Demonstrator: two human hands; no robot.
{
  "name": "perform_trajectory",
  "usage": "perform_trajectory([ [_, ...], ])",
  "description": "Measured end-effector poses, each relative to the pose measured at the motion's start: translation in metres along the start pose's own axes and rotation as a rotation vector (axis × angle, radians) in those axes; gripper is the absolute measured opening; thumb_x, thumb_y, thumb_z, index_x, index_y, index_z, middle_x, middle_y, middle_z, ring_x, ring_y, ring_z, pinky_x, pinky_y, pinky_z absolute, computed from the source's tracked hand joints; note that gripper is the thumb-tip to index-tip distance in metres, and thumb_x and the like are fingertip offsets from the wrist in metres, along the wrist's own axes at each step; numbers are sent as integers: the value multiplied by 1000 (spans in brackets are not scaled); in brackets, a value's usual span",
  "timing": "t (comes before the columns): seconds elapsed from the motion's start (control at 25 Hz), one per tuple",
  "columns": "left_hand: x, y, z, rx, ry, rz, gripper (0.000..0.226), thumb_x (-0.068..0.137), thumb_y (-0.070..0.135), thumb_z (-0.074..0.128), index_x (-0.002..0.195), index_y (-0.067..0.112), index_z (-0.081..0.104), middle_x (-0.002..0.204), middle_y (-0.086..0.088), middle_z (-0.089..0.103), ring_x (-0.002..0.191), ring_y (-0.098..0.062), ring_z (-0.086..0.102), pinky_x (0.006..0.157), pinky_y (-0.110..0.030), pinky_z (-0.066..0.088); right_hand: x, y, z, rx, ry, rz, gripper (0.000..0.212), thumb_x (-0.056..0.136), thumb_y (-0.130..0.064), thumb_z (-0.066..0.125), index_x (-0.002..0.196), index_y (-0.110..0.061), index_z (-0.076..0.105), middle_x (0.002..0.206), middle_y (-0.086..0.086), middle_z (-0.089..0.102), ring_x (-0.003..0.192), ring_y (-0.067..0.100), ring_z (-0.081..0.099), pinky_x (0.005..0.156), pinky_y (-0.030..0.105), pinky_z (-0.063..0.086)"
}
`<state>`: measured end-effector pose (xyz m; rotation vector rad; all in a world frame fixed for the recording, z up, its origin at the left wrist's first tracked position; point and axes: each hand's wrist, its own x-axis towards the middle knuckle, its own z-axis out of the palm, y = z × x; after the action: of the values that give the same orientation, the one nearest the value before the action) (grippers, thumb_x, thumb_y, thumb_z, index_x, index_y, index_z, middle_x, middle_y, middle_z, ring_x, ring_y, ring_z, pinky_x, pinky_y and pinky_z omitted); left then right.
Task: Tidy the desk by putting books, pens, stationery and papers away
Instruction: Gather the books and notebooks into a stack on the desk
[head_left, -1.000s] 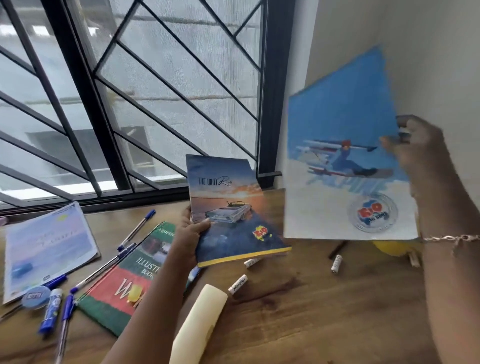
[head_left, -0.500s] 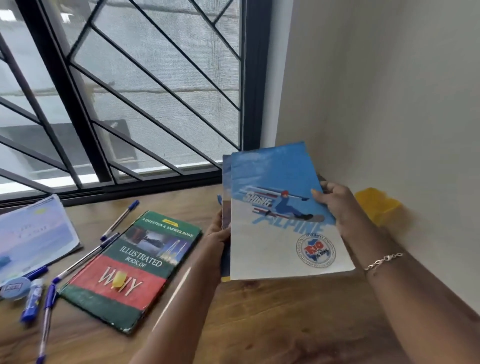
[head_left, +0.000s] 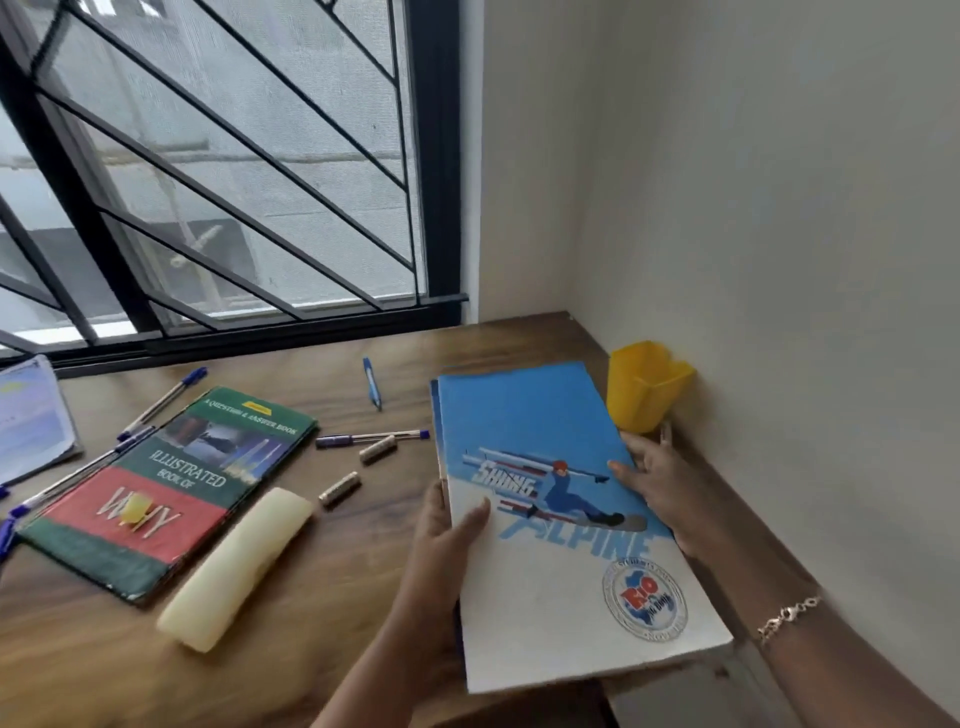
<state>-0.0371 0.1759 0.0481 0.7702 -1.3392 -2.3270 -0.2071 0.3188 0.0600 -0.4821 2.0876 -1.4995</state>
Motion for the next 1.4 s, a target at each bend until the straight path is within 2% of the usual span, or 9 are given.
perform_trajectory([
  [0.24, -22, -76, 39, 110, 116, 13, 36, 81, 1, 58, 115, 14, 53, 109, -20, 65, 95, -40, 63, 85, -51, 50, -35, 50, -50, -195, 12, -1, 32, 94, -1, 46, 121, -17, 53, 107, 8, 67, 91, 20, 67, 85, 38, 54],
  [0.36, -32, -96, 52, 335, 220, -21, 43, 86, 5, 58, 127, 14, 49, 114, -8, 64, 98, -25, 63, 90, -40, 49, -42, 74, -65, -299, -10, 12, 31, 93, -4, 50, 121, -13, 57, 112, 5, 67, 97, 19, 66, 91, 44, 51],
  [0.44, -31, -97, 58, 490, 293, -32, 48, 89, 7, 55, 135, 14, 42, 122, -8, 60, 104, -22, 59, 94, -34, 46, -38, 80, -65, -365, -22, 25, 30, 93, -6, 51, 122, -10, 58, 112, 5, 68, 97, 19, 66, 90, 40, 52],
  [0.56, -21, -87, 62, 660, 305, 11, 33, 92, 11, 52, 125, 14, 47, 115, -7, 64, 93, -18, 59, 85, -29, 47, -21, 75, -56, -438, 4, 24, 30, 94, -9, 49, 122, -9, 58, 109, 7, 68, 93, 18, 64, 77, 27, 50],
  [0.64, -10, -80, 61, 763, 308, 31, 28, 93, 15, 51, 120, 12, 48, 116, -7, 64, 96, -21, 60, 84, -30, 47, -9, 68, -47, -485, 17, 32, 31, 95, -11, 48, 124, -7, 56, 114, 10, 65, 98, 21, 62, 78, 26, 47],
  [0.84, 22, -68, 53, 1128, 283, 24, 47, 95, 33, 46, 134, 9, 37, 124, -8, 59, 112, -26, 57, 84, -32, 44, 10, 49, -31, -707, 119, 41, 41, 97, -18, 45, 134, 0, 44, 135, 19, 51, 123, 30, 49, 87, 27, 39],
  [1.04, 39, -66, 52, 1379, 295, 64, 52, 95, 42, 44, 131, 5, 40, 122, -11, 61, 109, -28, 59, 85, -36, 47, 11, 36, -21, -1071, 200, -29, 33, 99, -26, 40, 119, -3, 53, 123, 16, 55, 110, 27, 55, 54, 24, 27],
  [1.28, 51, -72, 52, 1608, 281, 162, 60, 96, 43, 41, 135, -3, 38, 117, -14, 64, 104, -29, 63, 81, -34, 49, 12, 48, -12, -1220, 322, -87, 30, 100, -21, 35, 119, -5, 52, 126, 13, 47, 109, 27, 51, 84, 32, 39],
  [1.4, 52, -73, 50, 1620, 282, 193, 62, 96, 43, 41, 138, -4, 35, 118, -14, 64, 103, -28, 63, 80, -34, 49, 14, 58, -8, -1198, 362, -125, 30, 99, -18, 38, 118, -2, 53, 124, 16, 47, 106, 30, 52, 86, 34, 41],
])
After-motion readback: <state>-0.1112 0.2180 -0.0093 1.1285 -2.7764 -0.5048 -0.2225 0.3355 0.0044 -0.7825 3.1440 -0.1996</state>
